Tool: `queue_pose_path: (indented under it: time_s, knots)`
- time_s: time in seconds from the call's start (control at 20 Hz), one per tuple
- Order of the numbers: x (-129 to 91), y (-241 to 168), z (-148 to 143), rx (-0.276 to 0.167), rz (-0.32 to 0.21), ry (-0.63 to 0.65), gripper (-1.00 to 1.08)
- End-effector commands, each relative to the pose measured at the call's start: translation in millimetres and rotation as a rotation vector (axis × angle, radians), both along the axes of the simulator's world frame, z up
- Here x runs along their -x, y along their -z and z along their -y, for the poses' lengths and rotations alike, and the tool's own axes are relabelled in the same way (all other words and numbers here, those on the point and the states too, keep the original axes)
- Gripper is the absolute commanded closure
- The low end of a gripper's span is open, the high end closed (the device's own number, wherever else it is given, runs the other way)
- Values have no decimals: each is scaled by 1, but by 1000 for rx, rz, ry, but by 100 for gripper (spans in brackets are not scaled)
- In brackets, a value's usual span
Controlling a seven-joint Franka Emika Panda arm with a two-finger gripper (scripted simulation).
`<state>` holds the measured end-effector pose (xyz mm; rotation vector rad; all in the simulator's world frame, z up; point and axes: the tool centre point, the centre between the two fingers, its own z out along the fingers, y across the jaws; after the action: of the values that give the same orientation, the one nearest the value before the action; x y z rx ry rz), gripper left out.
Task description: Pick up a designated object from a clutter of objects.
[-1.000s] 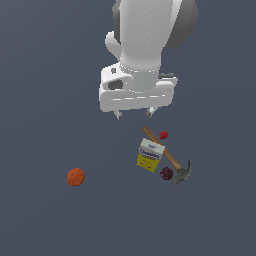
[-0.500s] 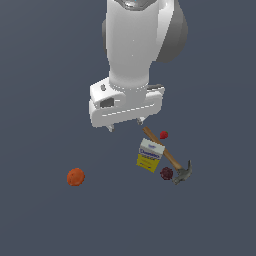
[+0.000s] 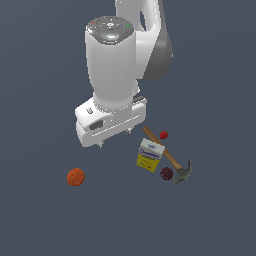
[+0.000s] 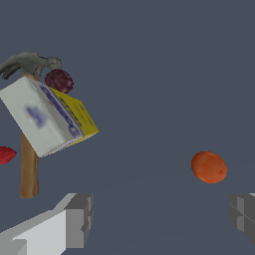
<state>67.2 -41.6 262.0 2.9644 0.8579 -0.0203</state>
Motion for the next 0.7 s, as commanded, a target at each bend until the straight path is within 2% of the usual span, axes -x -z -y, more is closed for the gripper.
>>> queue_pose_path:
  time_s: [0.0, 0.65]
  knots:
    - [-6, 8, 10, 1, -5, -56, -92]
    - [-31, 53, 61, -5, -28, -335, -92]
